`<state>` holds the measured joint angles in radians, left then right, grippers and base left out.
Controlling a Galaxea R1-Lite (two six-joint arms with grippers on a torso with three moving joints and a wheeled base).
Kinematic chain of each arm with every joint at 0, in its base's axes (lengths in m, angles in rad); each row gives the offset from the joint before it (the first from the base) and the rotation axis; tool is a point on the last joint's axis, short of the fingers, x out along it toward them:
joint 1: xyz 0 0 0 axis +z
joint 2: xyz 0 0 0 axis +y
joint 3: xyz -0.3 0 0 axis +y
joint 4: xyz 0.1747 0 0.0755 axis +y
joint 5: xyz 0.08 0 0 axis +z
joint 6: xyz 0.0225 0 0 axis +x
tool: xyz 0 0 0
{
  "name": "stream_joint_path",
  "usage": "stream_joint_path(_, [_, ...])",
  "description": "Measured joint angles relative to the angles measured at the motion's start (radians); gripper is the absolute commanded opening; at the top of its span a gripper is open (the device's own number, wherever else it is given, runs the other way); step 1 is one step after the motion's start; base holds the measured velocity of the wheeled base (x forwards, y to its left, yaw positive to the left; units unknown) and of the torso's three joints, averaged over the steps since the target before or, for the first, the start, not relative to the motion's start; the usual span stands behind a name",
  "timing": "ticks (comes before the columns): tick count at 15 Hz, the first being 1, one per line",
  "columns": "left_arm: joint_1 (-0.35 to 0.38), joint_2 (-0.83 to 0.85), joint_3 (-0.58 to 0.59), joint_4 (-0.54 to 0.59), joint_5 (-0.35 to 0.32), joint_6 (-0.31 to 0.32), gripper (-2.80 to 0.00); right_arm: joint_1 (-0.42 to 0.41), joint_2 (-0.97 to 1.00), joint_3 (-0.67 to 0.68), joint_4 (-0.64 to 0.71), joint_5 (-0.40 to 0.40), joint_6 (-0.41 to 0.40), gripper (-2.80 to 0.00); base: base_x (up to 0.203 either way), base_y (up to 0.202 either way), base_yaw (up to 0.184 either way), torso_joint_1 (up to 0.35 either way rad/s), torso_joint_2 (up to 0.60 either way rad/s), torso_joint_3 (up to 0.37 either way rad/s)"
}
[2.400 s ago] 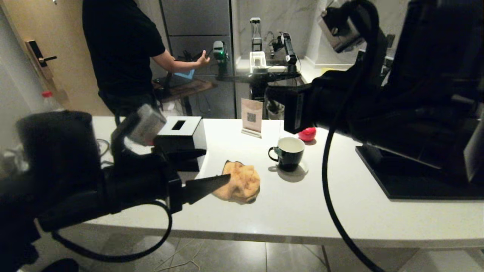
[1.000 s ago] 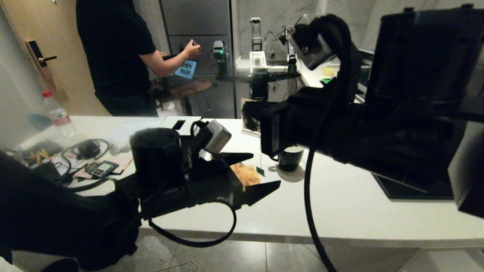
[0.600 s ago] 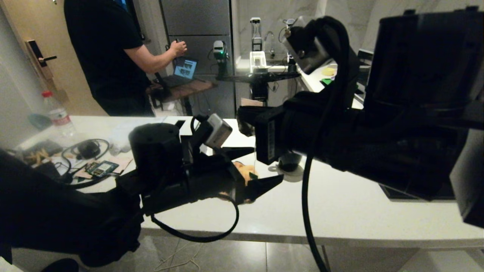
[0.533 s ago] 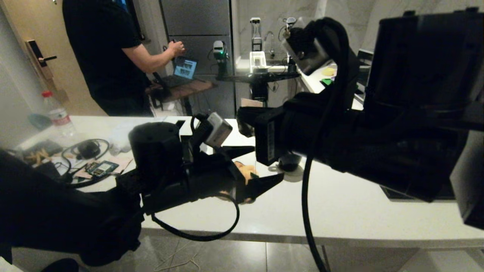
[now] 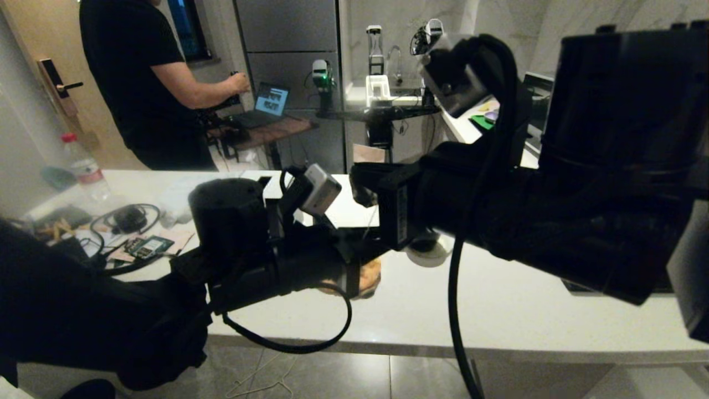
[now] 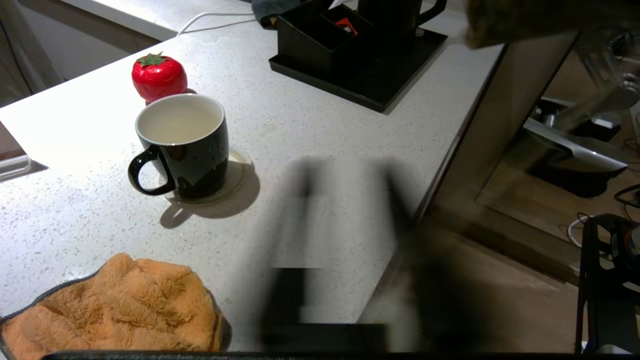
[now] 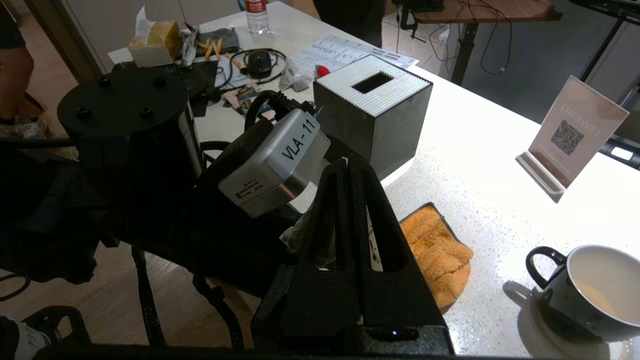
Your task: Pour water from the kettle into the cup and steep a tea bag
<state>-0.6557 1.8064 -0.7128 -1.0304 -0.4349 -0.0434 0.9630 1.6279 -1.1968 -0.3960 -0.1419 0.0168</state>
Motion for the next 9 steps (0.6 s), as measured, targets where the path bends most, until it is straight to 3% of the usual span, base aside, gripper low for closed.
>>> stream_joint_path(9, [0.001,-0.005,0.01,0.0,0.001,-0.001,-2.8,-0.001,0.001,0.015,-0.001,-0.011,0.011,-2.8,0.0,0.0,0.0,0.0,0.0,0.0])
